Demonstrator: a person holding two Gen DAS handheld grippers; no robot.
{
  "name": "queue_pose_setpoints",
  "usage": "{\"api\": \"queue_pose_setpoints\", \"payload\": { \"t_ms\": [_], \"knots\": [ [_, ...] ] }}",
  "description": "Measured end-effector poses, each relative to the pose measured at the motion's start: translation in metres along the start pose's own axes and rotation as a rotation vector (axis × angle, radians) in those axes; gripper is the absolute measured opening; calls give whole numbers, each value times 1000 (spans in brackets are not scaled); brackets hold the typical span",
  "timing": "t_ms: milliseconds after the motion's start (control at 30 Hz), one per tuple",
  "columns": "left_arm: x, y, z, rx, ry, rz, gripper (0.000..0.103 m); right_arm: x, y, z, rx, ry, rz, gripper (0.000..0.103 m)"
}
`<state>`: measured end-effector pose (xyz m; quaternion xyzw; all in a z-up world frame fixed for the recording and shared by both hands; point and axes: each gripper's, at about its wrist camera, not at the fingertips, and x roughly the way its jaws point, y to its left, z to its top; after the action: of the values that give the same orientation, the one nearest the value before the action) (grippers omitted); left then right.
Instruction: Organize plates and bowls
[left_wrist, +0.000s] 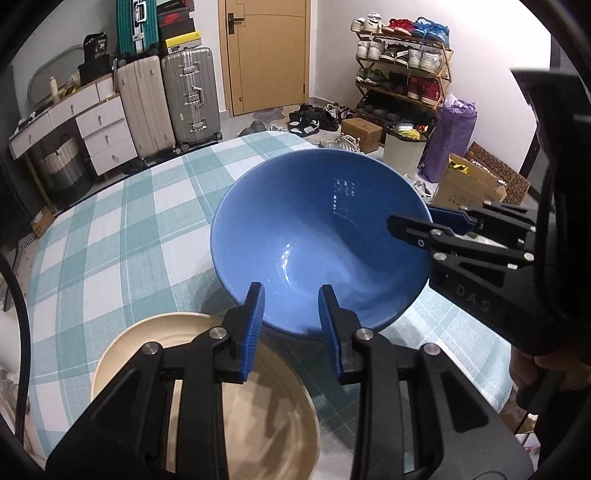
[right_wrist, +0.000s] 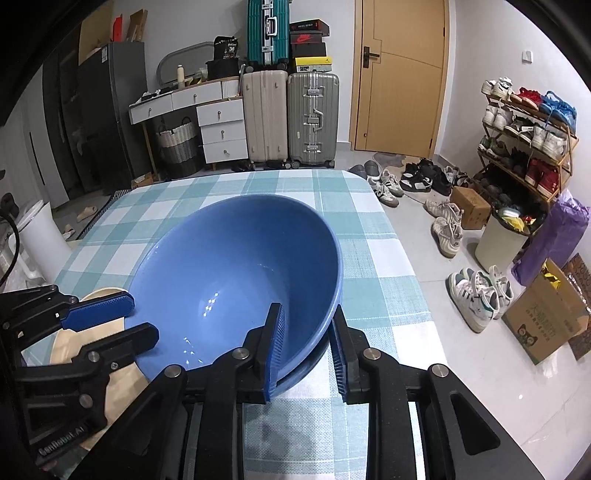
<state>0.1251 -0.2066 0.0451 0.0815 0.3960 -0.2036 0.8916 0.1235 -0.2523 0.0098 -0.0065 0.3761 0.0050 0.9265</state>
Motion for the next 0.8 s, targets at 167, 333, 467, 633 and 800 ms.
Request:
{"api": "queue_pose_setpoints", "payload": {
  "t_ms": [167,333,467,633,800],
  "knots": [
    [1,16,0,-52,6,5,28,2,0,-3,4,6,-6,26],
    [8,36,-1,-122,26,-11,29,2,-3,-3,15,12,8,28],
    [10,43,-2,-138,28,-11,31,1,-12,-3,55,15,52,41],
    [13,54,-2,-181,39,-14,45,1,-21,-2,74,13,71,63],
    [23,69,-4,-243,56,-17,71,4,-23,-1,82,2,79,87]
  ]
}}
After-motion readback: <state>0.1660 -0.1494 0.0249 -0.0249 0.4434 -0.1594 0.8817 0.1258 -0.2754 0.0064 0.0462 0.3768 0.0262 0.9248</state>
